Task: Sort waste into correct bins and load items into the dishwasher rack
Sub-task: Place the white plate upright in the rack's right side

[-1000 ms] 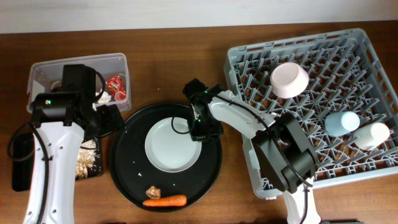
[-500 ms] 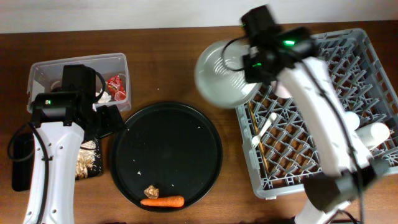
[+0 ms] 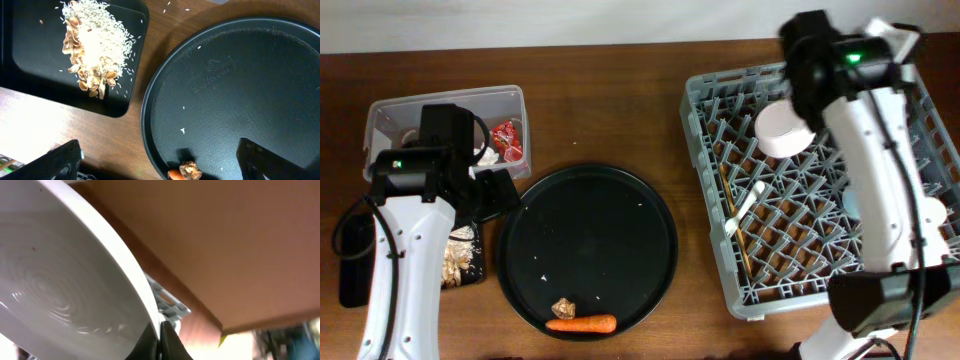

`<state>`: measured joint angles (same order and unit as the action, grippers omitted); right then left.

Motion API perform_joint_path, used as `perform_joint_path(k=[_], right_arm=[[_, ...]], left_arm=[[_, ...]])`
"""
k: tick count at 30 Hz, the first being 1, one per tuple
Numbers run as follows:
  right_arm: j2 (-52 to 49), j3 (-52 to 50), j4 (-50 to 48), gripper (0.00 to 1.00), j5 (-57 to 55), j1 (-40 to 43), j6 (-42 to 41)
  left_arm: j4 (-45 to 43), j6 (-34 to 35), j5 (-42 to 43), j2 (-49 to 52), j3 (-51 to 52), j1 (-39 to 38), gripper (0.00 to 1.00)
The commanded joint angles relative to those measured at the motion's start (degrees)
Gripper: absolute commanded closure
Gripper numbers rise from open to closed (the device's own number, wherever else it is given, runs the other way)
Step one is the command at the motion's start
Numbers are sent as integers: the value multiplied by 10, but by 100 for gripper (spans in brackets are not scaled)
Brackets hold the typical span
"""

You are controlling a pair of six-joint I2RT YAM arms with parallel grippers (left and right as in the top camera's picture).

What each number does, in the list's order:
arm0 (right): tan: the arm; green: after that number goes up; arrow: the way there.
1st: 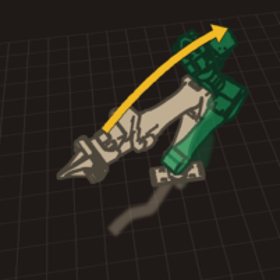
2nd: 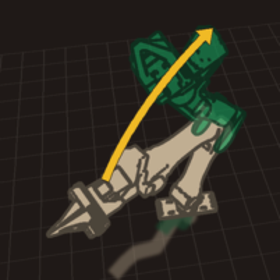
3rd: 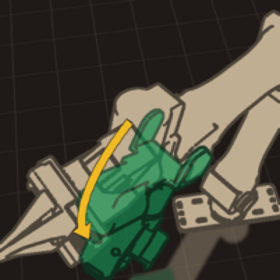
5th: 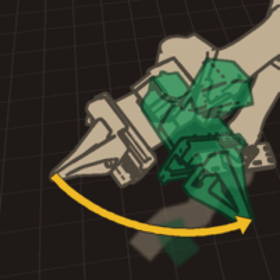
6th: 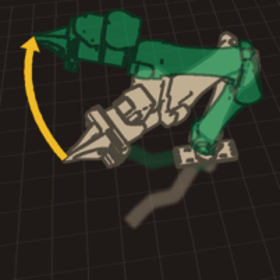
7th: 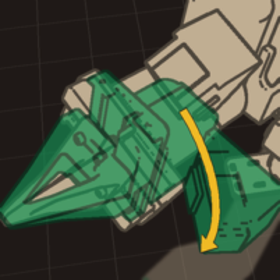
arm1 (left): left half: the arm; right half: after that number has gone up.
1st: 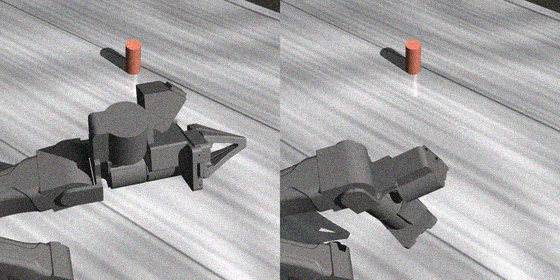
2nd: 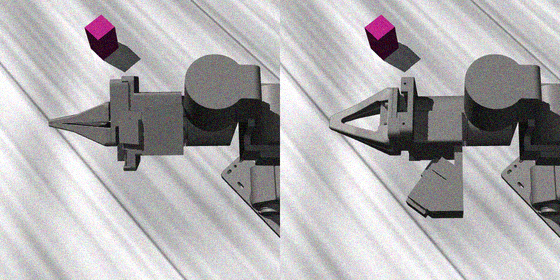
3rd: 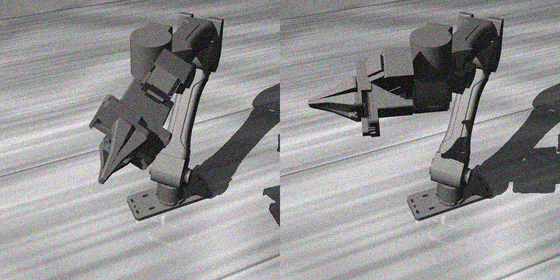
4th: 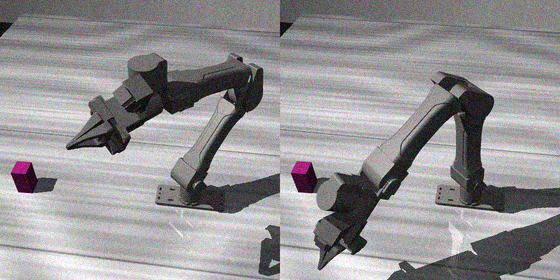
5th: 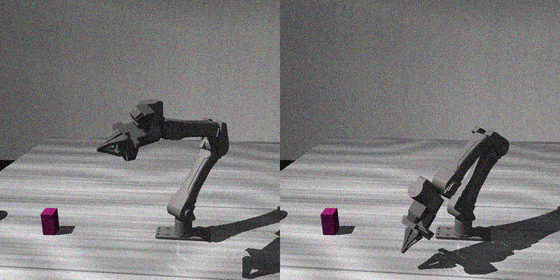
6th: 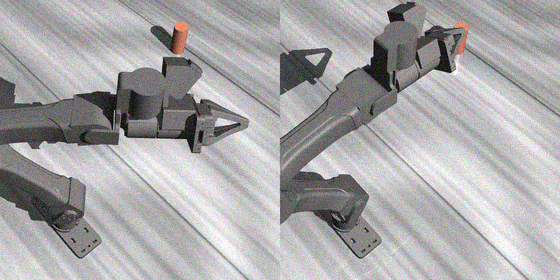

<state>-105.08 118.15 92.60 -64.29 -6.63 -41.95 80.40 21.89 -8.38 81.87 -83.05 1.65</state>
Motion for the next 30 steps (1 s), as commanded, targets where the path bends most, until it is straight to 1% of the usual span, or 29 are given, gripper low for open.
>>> perform_joint_path(k=[1,8,11,14,18,21,25,30], right_arm=[[5,1,0,96,-3,54,-40],[5,1,-37,96,-21,110,-40],[0,1,-79,96,-24,133,-34],[-16,1,-126,96,-24,152,-2],[-54,1,-213,96,-24,176,71],[-94,1,-256,96,-17,187,92],[-154,1,-273,96,-4,187,92],[-214,1,-263,96,29,169,92]], left_arm=[[1,-9,0,-5,-3,2,1],[1,-9,1,-5,-3,2,1],[3,-9,14,-5,-3,2,1],[2,-9,20,-5,-3,2,1],[3,-9,20,-5,-3,2,1],[2,-9,20,-5,-3,2,1],[3,-9,20,-5,-3,2,1],[2,-9,29,-5,-3,2,1]])
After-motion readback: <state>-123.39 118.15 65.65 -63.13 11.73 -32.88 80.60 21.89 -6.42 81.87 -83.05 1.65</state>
